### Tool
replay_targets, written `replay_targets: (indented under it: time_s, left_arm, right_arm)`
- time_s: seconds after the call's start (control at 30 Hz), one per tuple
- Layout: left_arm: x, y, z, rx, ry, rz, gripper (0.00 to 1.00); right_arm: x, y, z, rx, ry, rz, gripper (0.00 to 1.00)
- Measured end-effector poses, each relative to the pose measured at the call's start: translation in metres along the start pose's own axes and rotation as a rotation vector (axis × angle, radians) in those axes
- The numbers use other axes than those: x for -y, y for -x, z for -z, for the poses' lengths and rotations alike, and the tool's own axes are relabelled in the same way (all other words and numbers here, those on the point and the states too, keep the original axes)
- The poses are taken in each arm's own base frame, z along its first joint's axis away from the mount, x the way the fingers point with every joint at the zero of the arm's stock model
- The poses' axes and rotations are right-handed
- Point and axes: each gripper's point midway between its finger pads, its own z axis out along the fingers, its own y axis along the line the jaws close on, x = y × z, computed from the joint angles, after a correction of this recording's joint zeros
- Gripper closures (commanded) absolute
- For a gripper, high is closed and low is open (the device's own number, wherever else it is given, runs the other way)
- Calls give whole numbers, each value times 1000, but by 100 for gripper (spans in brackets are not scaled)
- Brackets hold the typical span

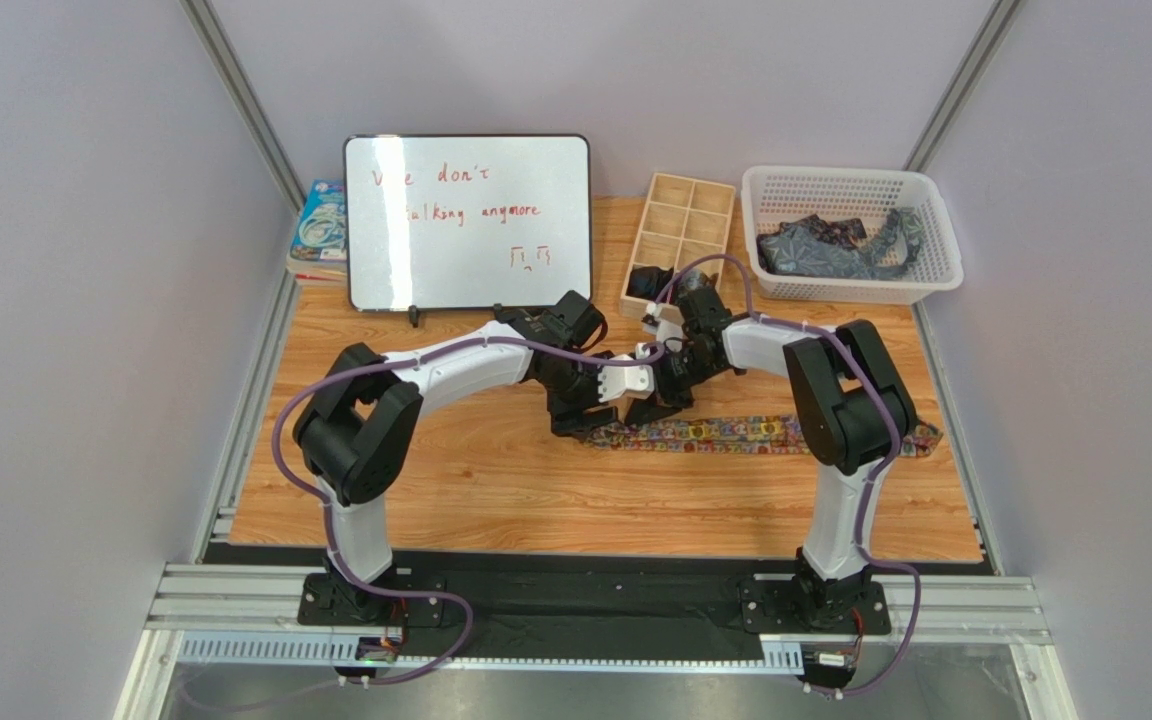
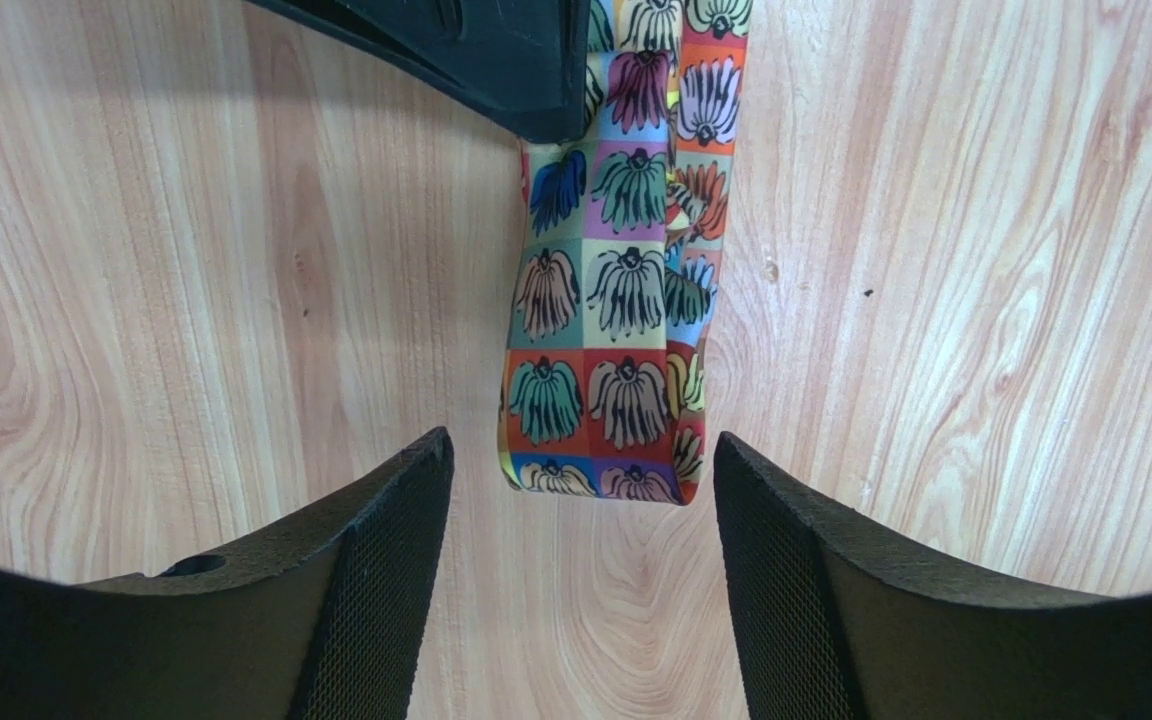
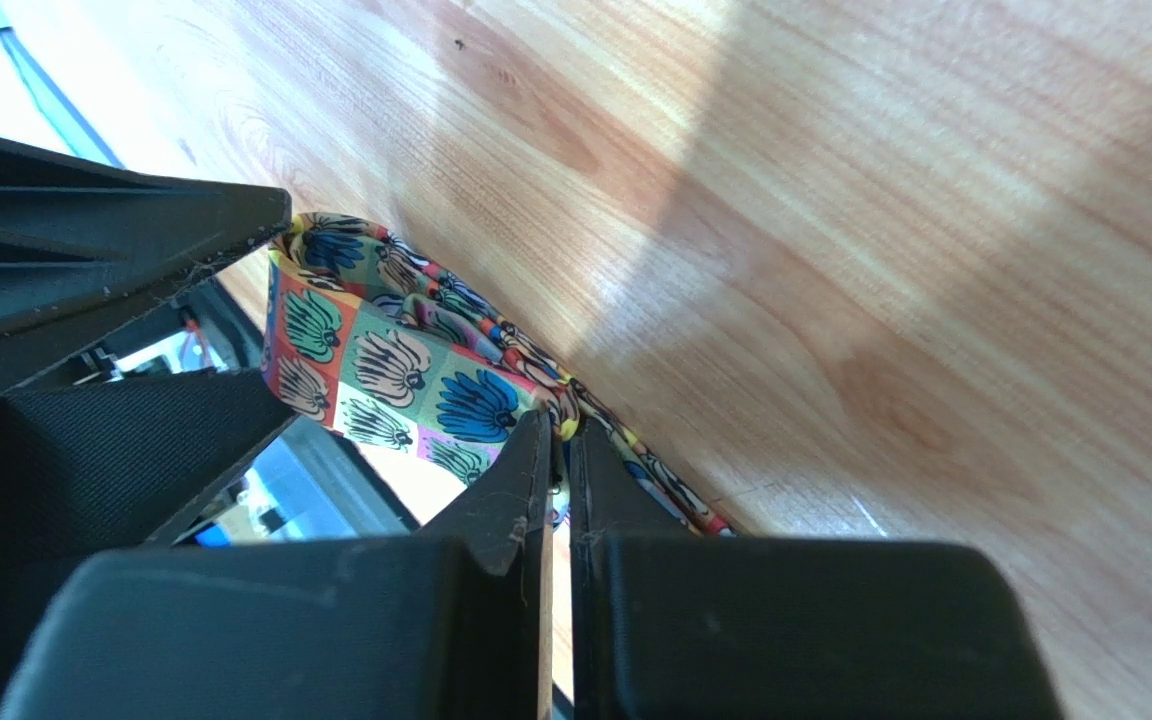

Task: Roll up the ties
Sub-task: Roll the tie at the center of the board.

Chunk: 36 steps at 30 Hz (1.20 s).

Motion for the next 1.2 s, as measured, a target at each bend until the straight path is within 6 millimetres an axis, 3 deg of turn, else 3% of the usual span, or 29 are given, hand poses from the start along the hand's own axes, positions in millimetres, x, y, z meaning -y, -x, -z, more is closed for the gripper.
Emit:
replay_targets:
  time_s: [0.33,0.7,1.0,1.2]
  left_arm:
    - [9,-1,0,7,-45,12,35]
    - [19,-12,-8,-8,-66,10,24]
    - [24,8,-17,13,-40,-68,23]
    - [21,18,-21,33,-12,-99,35]
  right_arm:
    - [-2,-1,2,37,-49,46,100]
    - [-25,0,10,61,-32,84,100]
    - [-25,-10,3,36,-38,93,100]
    - [-25,-11,2,34,-36,91,100]
